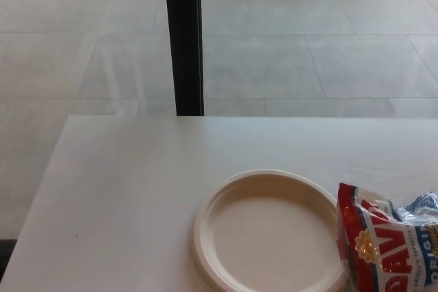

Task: The robot uses its right hand to pick up a bag of sunflower seeds kept in the middle of the desk and tilts it over a plate kept next to it to pour out a few seeds and then puts the bag of seeds back on the desk

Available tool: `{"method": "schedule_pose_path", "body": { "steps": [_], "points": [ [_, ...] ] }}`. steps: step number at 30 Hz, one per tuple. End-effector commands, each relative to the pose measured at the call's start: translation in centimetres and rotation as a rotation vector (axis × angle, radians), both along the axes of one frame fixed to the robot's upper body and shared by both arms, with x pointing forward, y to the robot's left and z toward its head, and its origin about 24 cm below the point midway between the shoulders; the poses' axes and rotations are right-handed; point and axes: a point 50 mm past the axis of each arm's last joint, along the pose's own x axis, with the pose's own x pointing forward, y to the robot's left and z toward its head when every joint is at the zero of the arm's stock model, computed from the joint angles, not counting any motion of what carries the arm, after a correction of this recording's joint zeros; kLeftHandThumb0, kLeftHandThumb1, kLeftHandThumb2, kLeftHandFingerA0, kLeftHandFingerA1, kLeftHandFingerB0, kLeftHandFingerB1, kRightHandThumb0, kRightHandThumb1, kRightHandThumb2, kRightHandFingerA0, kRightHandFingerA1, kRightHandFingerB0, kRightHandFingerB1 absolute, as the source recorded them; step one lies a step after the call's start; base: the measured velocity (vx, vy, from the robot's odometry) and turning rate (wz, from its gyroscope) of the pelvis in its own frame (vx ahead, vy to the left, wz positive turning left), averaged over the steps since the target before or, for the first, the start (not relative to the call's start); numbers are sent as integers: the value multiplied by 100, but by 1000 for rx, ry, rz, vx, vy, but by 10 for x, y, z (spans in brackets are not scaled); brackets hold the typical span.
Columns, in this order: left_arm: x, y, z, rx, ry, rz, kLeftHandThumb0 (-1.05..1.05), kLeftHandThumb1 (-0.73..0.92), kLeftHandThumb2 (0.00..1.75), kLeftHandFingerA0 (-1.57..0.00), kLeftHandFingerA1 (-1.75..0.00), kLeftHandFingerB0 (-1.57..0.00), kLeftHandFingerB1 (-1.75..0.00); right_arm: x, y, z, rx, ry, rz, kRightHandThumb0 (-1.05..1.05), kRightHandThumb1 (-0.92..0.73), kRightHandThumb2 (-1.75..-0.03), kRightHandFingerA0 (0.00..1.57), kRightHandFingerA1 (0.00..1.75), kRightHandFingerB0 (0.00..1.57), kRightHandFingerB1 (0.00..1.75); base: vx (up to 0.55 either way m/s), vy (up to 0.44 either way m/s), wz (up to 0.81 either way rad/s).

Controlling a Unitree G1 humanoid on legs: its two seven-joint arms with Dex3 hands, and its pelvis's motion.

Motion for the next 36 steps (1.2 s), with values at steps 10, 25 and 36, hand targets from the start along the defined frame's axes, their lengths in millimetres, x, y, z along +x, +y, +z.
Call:
{"method": "schedule_pose_path", "body": {
  "steps": [10, 25, 36],
  "points": [
    [2, 4, 2, 23, 9, -3, -47, 72, 67, -33, -64, -28, -54, 34, 65, -18, -540, 289, 415, -44, -47, -69, 0, 3, 5, 8, 0, 0, 0],
    [1, 4, 1, 47, 35, -16, -47, 71, 66, -35, -64, -28, -53, 53, 87, -22, -678, 311, 506, -53, -44, -58, 0, 1, 0, 21, 0, 0, 0],
    [4, 5, 2, 26, -6, 27, -56, 67, 67, -36, -68, -26, -53, 59, 94, -33, -689, 327, 506, -55, -42, -67, 0, 8, 2, 4, 0, 0, 0]
  ]
}}
